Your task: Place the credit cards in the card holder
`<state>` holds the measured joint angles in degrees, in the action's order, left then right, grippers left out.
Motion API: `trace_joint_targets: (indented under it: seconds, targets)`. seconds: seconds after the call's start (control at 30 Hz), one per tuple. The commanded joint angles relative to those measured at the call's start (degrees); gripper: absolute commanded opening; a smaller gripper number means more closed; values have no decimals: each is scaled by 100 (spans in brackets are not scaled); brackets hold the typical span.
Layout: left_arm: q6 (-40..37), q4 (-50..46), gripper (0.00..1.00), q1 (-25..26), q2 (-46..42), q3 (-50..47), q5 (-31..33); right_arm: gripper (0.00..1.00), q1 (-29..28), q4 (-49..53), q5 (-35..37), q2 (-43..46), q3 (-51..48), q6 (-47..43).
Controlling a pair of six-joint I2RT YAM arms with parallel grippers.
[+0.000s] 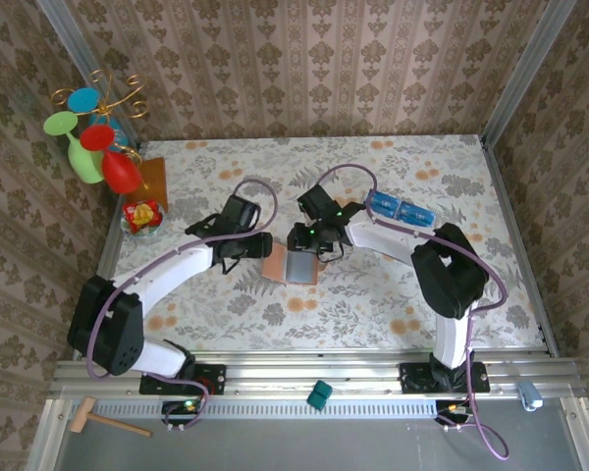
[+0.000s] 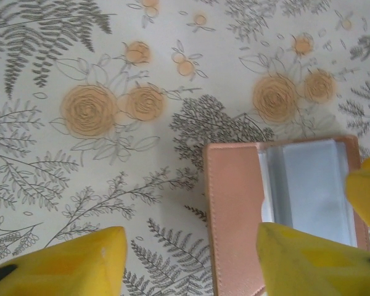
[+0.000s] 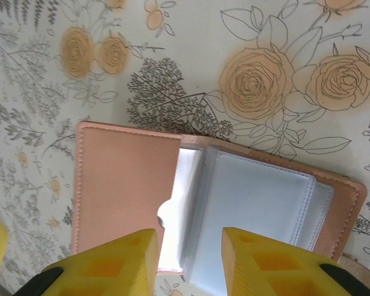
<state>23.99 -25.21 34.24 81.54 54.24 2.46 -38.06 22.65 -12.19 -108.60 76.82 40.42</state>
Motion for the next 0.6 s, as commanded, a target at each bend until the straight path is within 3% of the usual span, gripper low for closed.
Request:
trace_joint_targets:
  seconds: [0.0,0.27,0.57]
  targets:
    - [-148,-217,54,141,225,188,296,34,70,167,107,-186,82,-98]
    - [-159,165,35,241,699,-128,321,32,146,-118,1,-333,-147,8]
    - [-155,492,31,250,915,-400,308,30,183,-165,-56,-459,-219,53]
